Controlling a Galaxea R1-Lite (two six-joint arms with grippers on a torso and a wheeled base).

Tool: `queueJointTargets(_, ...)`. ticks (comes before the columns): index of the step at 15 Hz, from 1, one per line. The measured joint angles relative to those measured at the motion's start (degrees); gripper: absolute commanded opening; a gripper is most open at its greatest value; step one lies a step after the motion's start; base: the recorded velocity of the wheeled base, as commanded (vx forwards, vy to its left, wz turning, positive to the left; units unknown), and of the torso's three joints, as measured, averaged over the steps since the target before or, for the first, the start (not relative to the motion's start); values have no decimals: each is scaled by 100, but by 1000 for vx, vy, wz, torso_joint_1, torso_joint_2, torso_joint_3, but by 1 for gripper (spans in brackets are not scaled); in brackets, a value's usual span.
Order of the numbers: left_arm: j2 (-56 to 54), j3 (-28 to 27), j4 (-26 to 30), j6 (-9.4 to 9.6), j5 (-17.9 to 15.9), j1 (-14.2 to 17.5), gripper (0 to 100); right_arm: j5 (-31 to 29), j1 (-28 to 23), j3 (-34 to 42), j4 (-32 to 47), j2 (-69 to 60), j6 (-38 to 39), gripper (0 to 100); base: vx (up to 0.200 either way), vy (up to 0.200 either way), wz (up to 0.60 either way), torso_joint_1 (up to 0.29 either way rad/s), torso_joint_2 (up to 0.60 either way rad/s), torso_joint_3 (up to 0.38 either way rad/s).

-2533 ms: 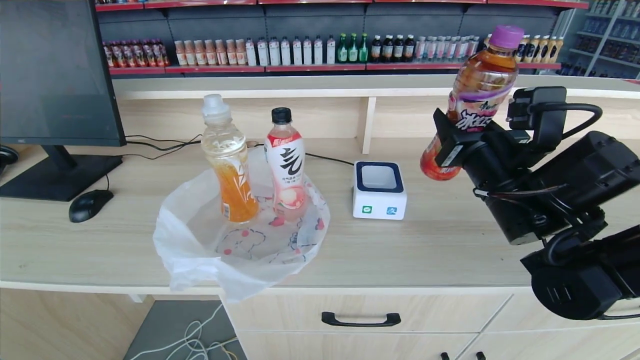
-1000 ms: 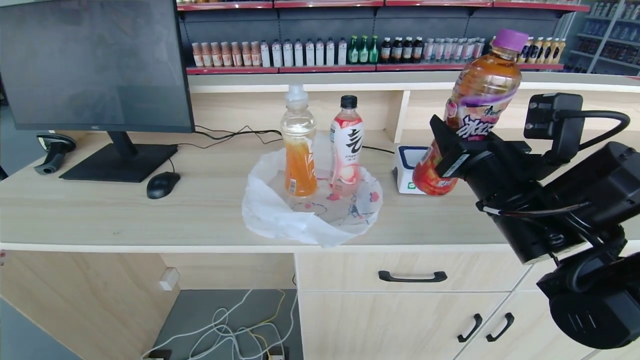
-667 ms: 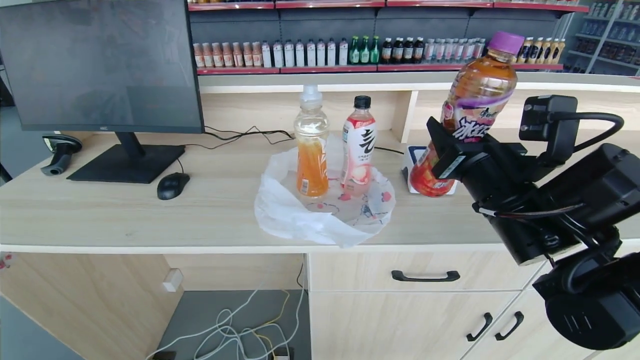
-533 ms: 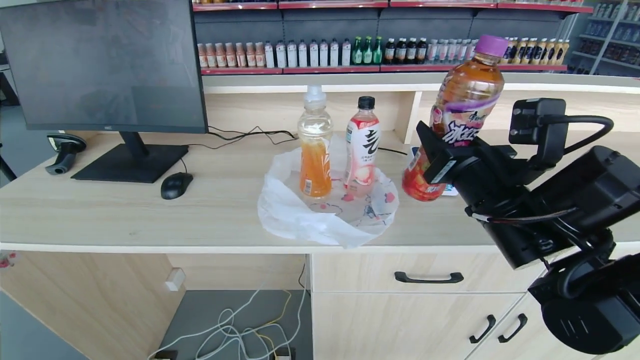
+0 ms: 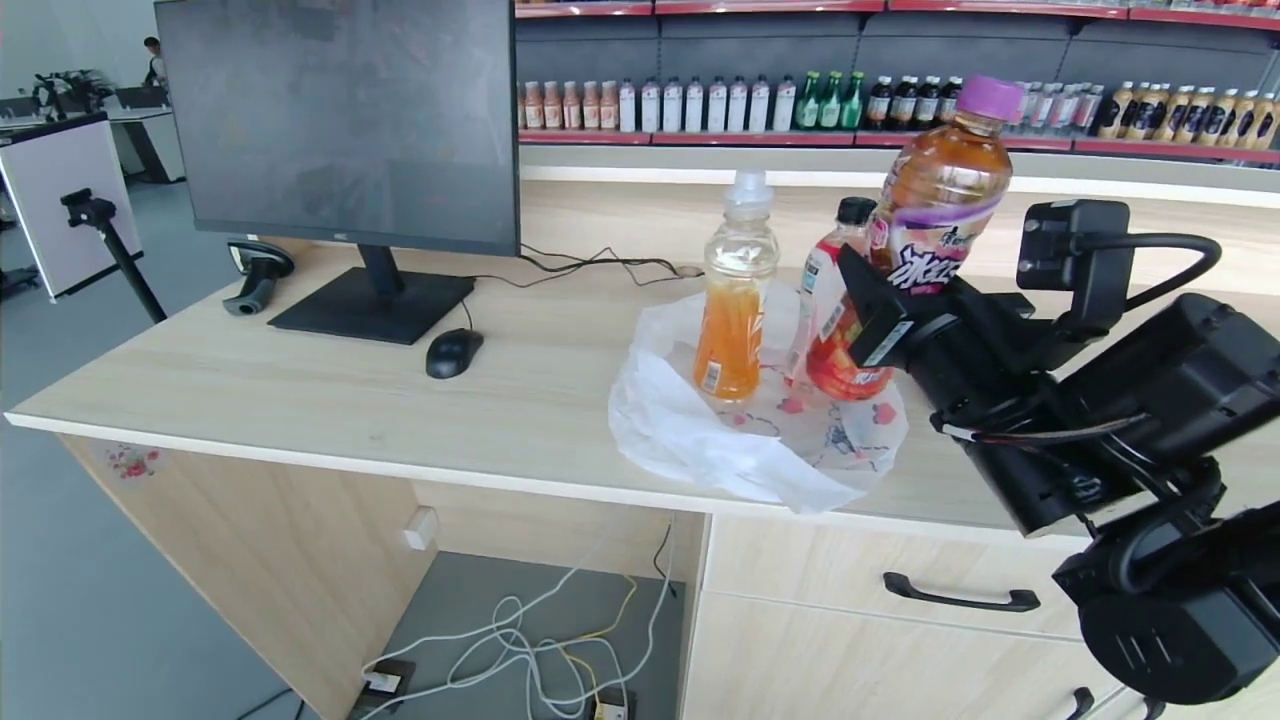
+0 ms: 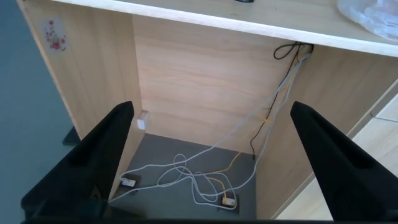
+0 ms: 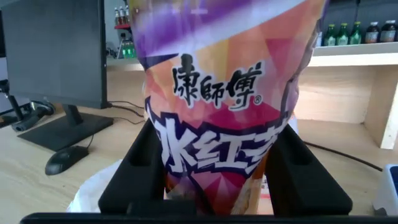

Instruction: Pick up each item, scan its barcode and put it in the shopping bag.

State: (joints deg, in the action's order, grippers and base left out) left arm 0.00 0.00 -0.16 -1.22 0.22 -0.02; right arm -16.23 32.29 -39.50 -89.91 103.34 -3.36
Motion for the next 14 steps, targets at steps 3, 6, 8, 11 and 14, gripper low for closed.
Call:
queueJointTargets(3,0,0,0,0,0,-7,100,27,26,-7,2,118,-2,0,0,0,0,0,0,0)
queueJointTargets(6,0,0,0,2,2,-7,100,24,41,-40,-1,317,6,0,0,0,0,0,0,0)
queueJointTargets(8,0,0,0,5,0,-7,100,16,48,-140,2,517,13,0,0,0,0,0,0,0)
queueJointTargets(11,0,0,0,-6,2,-7,100,24,89,-262,2,768,13,0,0,0,0,0,0,0)
queueJointTargets(14,0,0,0,-6,0,-7,100,6,67,-355,-1,978,13,0,0,0,0,0,0,0)
